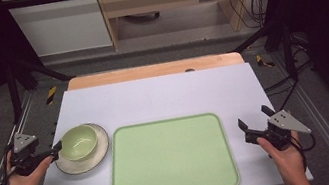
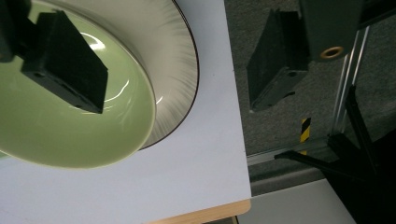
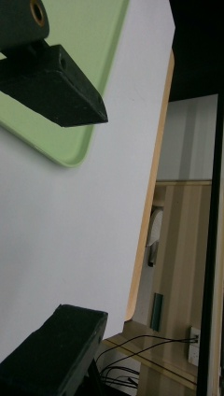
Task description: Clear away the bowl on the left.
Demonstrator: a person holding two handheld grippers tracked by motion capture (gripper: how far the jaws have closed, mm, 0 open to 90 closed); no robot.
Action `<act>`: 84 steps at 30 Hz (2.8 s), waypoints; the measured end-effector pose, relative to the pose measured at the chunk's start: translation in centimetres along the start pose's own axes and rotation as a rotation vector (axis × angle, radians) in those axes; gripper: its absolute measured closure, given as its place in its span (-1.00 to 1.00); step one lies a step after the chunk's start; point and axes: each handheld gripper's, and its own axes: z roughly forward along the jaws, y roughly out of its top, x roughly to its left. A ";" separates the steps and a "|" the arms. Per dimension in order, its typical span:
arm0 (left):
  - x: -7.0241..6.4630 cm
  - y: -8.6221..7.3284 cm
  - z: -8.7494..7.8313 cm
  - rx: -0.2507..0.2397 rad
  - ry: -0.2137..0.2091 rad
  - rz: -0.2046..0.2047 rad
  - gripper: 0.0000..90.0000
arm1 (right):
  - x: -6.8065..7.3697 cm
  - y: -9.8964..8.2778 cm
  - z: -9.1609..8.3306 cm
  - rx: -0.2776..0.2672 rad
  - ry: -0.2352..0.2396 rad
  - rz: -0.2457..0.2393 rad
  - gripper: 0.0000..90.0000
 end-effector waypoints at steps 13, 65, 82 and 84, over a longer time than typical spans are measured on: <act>0.1 -0.1 0.2 0.020 0.020 -0.034 -0.26 | 0.0 0.0 0.0 0.001 -0.002 0.000 -0.86; -1.8 0.2 4.2 0.140 -0.056 -0.122 0.37 | 0.4 -0.4 0.4 0.032 0.028 -0.009 -0.86; -1.7 0.0 4.8 0.161 -0.069 -0.147 0.48 | 0.3 -0.2 0.1 -0.017 0.054 -0.012 -0.90; -1.7 0.0 4.8 0.162 -0.073 -0.155 0.49 | 0.3 -0.1 0.1 -0.027 0.059 -0.003 -0.90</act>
